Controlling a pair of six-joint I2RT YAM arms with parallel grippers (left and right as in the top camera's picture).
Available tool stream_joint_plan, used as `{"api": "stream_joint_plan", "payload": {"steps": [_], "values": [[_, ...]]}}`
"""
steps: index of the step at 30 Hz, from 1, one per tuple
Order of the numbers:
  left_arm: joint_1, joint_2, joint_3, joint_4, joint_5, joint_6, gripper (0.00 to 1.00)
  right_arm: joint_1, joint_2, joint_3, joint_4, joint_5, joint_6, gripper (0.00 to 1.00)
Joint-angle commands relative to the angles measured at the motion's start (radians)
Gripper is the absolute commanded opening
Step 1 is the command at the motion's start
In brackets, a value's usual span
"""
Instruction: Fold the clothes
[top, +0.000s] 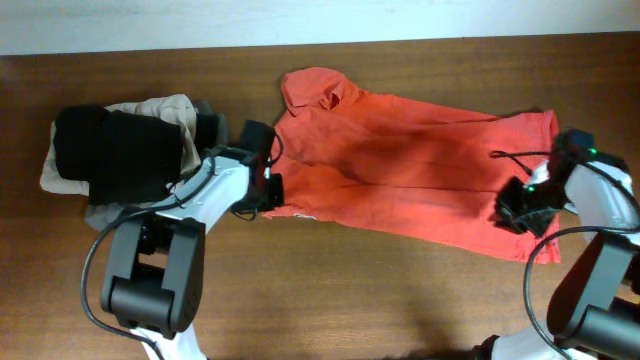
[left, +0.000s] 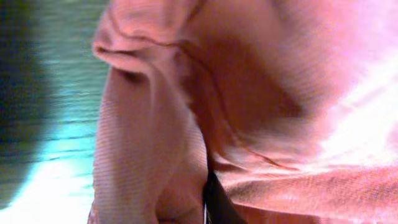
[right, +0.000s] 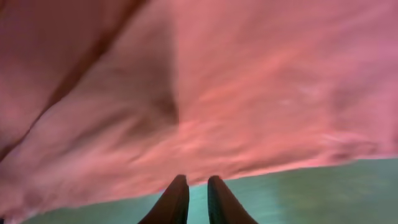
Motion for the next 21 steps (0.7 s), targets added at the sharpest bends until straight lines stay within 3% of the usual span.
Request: {"api": "stream_joint_plan", "payload": {"steps": [1, 7, 12, 21], "values": [[-0.021, -0.013, 0.0, 0.032, 0.011, -0.009, 0.1, -0.064, 0.002, -0.06, 0.034, 0.112, 0.07, 0.16], [-0.021, -0.013, 0.0, 0.053, 0.011, -0.009, 0.12, -0.148, 0.032, -0.172, 0.195, 0.122, 0.085, 0.14], [-0.021, -0.013, 0.0, 0.048, 0.006, -0.008, 0.13, -0.188, 0.044, -0.25, 0.293, 0.298, 0.126, 0.13], [-0.021, -0.013, 0.0, -0.003, -0.06, -0.001, 0.16, -0.245, 0.044, -0.185, 0.334, 0.412, 0.106, 0.11]]}}
